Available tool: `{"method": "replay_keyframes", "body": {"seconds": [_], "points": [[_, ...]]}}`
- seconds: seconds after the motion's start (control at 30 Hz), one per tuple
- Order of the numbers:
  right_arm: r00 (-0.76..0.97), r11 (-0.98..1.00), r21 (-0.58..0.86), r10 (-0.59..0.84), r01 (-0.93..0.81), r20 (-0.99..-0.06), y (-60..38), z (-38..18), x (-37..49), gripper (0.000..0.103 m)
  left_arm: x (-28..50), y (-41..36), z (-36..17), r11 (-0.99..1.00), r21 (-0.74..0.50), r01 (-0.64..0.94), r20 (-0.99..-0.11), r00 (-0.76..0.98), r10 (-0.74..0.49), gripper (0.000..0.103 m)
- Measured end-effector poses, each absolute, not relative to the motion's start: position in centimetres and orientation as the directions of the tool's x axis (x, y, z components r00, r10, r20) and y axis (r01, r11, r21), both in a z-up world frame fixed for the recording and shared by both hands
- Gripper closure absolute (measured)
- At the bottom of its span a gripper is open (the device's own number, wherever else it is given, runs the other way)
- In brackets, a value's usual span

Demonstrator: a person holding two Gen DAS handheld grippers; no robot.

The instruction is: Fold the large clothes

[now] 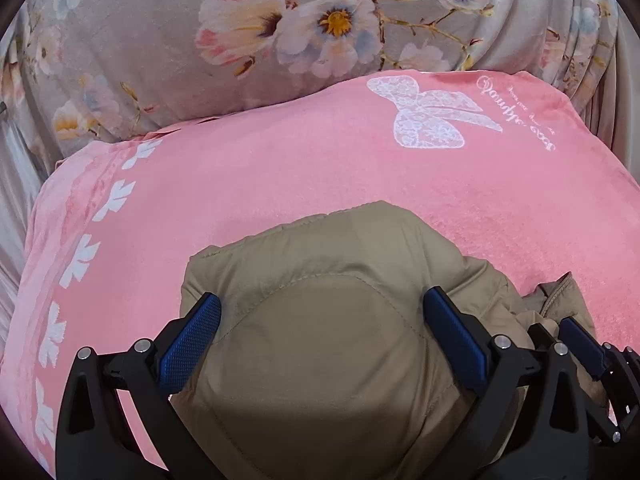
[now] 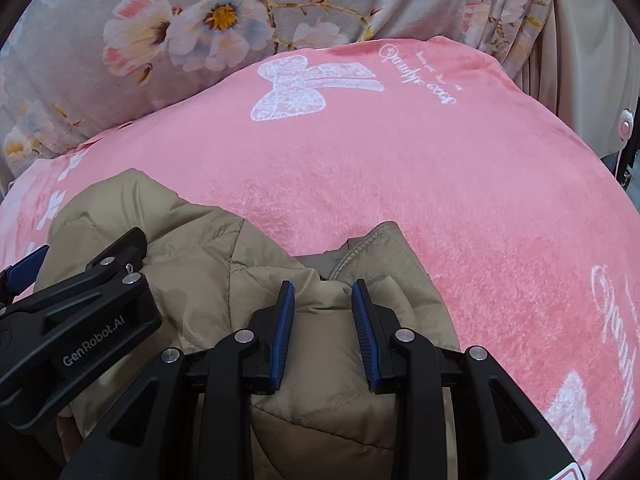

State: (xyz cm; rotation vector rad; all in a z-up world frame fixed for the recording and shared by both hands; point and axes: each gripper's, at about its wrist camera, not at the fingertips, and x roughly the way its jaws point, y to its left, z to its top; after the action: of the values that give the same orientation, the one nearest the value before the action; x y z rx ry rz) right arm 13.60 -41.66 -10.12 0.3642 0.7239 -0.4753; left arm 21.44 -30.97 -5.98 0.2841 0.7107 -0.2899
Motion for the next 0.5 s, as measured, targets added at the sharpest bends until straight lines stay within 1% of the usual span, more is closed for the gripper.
{"method": "replay_keyframes", "body": {"seconds": [0.5], "points": [[0.653, 0.83, 0.148, -0.299, 0.538, -0.696, -41.56, -11.07, 13.9, 0.072, 20.98, -31.56, -6.7, 0.922, 0.201, 0.331, -0.637, 0.759, -0.134, 0.005]]}}
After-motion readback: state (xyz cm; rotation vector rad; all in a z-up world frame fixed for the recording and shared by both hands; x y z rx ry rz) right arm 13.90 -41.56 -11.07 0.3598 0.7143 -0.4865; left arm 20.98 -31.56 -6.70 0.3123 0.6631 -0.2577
